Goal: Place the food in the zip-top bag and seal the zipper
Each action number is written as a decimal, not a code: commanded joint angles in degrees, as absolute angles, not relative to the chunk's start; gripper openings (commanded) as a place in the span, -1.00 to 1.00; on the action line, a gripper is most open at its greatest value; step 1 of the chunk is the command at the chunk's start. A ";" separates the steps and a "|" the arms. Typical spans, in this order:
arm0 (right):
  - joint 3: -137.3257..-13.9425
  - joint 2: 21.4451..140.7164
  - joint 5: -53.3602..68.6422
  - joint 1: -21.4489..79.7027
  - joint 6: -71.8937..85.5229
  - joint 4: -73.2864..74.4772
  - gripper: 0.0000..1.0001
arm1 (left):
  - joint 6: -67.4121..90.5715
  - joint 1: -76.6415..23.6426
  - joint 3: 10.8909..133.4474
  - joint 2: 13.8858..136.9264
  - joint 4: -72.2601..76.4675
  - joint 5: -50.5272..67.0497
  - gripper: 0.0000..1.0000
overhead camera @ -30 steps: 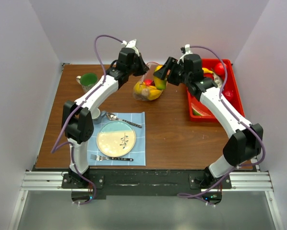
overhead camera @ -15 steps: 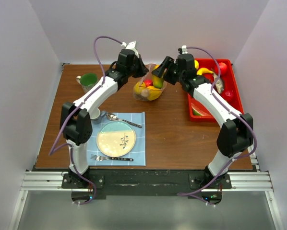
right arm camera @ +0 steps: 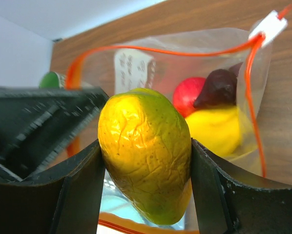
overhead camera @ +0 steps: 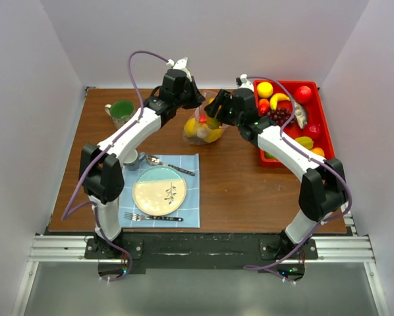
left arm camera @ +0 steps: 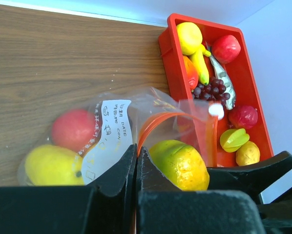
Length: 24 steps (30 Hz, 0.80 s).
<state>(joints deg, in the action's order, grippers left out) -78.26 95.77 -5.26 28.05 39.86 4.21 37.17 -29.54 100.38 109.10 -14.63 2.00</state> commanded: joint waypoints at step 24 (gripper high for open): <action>-94.39 89.91 -24.35 23.40 24.43 25.66 0.80 | 40.69 -28.30 95.45 103.62 -8.36 0.79 -1.00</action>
<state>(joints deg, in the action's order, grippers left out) -91.72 93.19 -17.87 27.59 28.32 22.13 39.55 -28.99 96.77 107.72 -12.86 1.04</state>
